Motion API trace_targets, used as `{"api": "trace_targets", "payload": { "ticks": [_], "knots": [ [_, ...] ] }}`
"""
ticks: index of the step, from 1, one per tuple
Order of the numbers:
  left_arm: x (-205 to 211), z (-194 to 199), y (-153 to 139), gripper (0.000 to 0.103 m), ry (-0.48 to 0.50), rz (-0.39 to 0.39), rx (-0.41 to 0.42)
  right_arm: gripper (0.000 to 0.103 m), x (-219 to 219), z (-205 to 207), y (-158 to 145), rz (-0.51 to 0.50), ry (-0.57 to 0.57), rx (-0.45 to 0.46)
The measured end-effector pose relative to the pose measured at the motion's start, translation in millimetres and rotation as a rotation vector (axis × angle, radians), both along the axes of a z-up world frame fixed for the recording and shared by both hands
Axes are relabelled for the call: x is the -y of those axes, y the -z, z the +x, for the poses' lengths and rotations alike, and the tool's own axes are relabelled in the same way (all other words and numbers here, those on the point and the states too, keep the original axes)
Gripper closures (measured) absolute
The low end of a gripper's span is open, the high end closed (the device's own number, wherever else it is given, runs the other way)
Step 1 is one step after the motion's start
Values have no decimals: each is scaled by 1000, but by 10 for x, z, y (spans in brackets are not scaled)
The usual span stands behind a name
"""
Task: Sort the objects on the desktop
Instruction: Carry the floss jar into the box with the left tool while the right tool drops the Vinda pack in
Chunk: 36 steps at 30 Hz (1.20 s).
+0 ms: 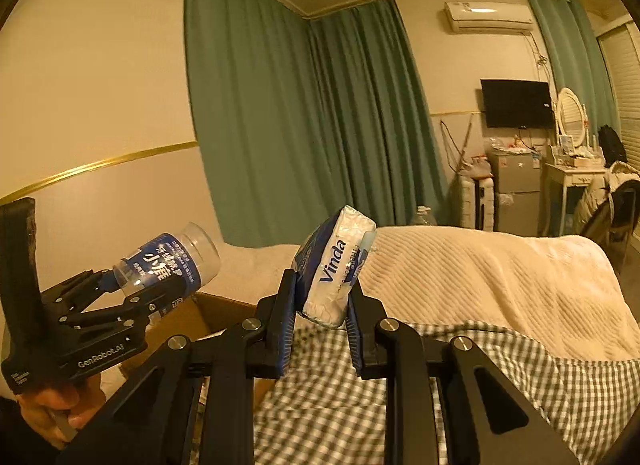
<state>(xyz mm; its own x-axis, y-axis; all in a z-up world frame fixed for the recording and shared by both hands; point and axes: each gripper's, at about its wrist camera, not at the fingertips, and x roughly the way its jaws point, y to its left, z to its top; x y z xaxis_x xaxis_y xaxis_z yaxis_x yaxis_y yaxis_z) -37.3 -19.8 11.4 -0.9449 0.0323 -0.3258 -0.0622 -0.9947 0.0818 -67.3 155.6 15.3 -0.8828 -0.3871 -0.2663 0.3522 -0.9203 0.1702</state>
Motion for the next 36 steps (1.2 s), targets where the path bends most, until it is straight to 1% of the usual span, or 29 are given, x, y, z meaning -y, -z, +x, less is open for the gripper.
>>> {"api": "trace_targets", "payload": {
  "ticks": [6, 13, 17, 19, 23, 26, 31, 36],
  "knots": [
    [292, 118, -35, 40, -60, -2, -34, 81, 323, 49, -88, 15, -30, -28],
    [655, 152, 81, 40, -127, 3, -32, 81, 802, 15, -59, 53, -87, -25],
    [814, 142, 180, 40, -157, 0, -21, 81, 1060, -74, 56, 73, -129, 4],
    [912, 110, 234, 40, -178, 0, -16, 81, 1240, -125, 129, 98, -149, 19],
    [1065, 47, 373, 40, -224, 3, 9, 81, 1500, -207, 268, 119, -194, 53],
    [1210, -45, 505, 40, -255, 12, 42, 81, 1688, -279, 373, 143, -220, 73],
    [1389, -145, 728, 40, -295, 19, 95, 81, 2062, -474, 638, 193, -268, 122],
    [1567, -302, 962, 40, -314, 13, 156, 81, 2270, -631, 882, 219, -297, 171]
  ]
}}
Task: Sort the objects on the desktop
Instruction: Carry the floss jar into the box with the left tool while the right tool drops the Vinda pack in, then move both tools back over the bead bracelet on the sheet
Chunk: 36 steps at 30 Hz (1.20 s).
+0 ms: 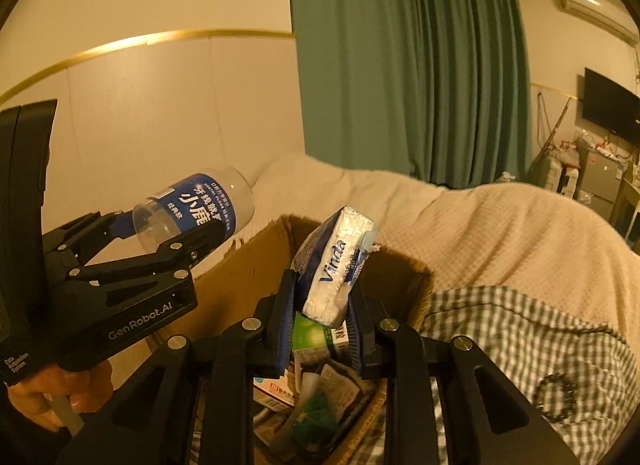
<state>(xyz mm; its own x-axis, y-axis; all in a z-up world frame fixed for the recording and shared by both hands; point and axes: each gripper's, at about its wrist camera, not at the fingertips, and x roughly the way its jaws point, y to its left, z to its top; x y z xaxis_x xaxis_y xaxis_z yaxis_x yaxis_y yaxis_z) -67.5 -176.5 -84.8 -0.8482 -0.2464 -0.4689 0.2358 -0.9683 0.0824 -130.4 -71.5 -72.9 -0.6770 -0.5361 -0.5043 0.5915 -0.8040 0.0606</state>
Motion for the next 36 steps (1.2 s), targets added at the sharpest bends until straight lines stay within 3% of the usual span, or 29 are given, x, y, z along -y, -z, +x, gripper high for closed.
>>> {"api": "trace_targets", "payload": {
  "ticks": [8, 11, 12, 20, 23, 25, 31, 36],
  "knots": [
    [43, -241, 424, 38, -18, -46, 137, 76, 131, -391, 422, 39, -23, 117],
    [18, -226, 419, 28, -23, -54, 130, 54, 70, -435, 453, 28, -15, 126],
    [7, -206, 378, 26, -13, -47, 117, 48, 25, -423, 427, 13, -9, 117],
    [-120, -14, -164, 18, 10, -54, 18, 44, -264, -197, -47, -51, 40, 26],
    [-191, 137, -406, 8, 23, -50, -40, 36, -426, -22, -293, -67, 60, -37],
    [-268, 233, -538, 2, 36, -52, -71, 25, -543, 107, -453, -78, 77, -76],
    [-617, 536, -948, 0, 105, -60, -171, 1, -970, 445, -870, -89, 166, -187],
    [-937, 765, -1212, 0, 163, -72, -240, 0, -1341, 707, -1152, -92, 241, -253]
  ]
}}
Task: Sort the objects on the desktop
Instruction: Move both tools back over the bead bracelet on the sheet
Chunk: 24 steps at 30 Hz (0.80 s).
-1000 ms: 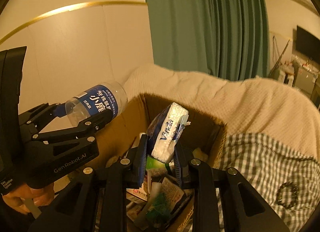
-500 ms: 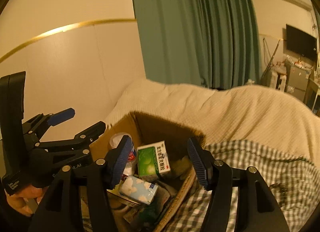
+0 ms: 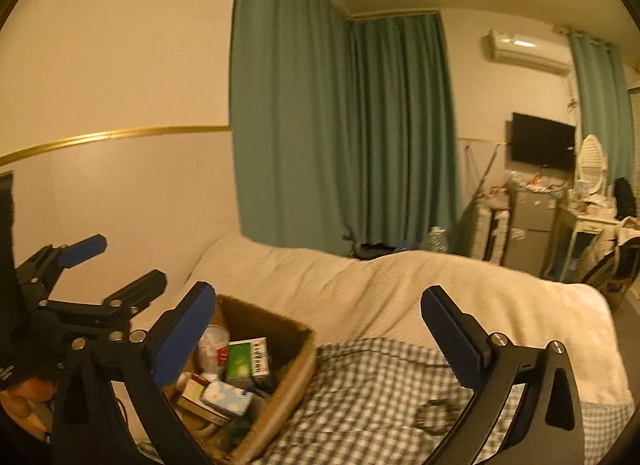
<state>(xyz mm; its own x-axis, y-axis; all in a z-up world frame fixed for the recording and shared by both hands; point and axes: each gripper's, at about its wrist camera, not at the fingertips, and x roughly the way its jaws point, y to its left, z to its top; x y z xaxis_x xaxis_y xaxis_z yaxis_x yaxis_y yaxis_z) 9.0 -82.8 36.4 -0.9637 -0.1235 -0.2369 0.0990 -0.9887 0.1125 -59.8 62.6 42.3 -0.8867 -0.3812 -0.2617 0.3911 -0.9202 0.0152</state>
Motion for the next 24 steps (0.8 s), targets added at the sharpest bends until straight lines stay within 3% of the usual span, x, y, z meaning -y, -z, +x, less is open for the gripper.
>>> {"api": "trace_targets", "payload": {
  "ticks": [6, 12, 20, 24],
  "knots": [
    [-301, 123, -243, 0, 39, 3, -64, 0, -426, 208, -156, -2, 87, -54],
    [-600, 39, -233, 0, 60, 28, -57, 0, -875, 367, -157, 11, 192, -71],
    [-1192, -475, 57, 0, 150, 70, 68, 0, -1408, 307, 43, -5, 276, -28],
    [-1478, -782, 323, 0, 184, 49, 149, 1, -1597, 143, 244, -23, 293, 3]
  ]
}}
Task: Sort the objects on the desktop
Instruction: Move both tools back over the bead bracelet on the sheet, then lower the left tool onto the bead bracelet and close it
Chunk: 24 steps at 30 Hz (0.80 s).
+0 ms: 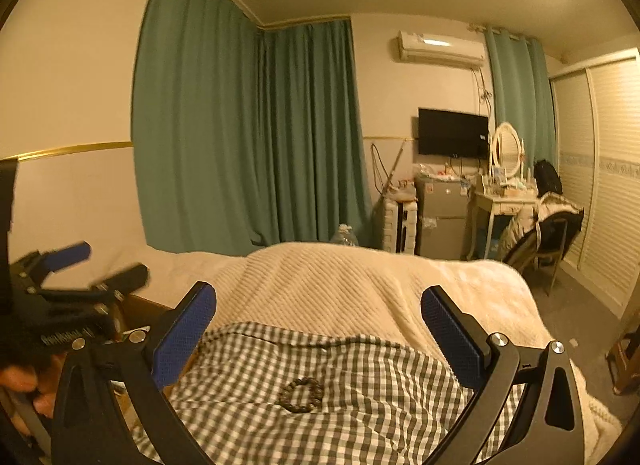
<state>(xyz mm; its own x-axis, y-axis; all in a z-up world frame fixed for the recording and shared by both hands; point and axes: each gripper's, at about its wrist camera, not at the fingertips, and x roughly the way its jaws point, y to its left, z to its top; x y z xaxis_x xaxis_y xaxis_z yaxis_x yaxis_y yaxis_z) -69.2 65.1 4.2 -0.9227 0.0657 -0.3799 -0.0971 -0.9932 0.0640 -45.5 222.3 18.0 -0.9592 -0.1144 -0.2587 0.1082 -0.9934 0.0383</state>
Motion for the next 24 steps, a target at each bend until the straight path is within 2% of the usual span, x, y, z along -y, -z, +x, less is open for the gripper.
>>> {"api": "trace_targets", "payload": {
  "ticks": [4, 12, 19, 24],
  "knots": [
    [-199, -407, 403, 0, 14, -24, 103, 0, -132, -290, 264, -33, -10, 66],
    [-414, -1113, 1238, 0, 46, -15, 325, 0, -310, -803, 848, -36, 17, 208],
    [-736, -1560, 1887, 0, 114, -106, 486, 0, -459, -1167, 1288, -35, 29, 313],
    [-941, -1701, 2301, 0, 188, -170, 589, 0, -578, -1316, 1601, -46, 47, 363]
  ]
}}
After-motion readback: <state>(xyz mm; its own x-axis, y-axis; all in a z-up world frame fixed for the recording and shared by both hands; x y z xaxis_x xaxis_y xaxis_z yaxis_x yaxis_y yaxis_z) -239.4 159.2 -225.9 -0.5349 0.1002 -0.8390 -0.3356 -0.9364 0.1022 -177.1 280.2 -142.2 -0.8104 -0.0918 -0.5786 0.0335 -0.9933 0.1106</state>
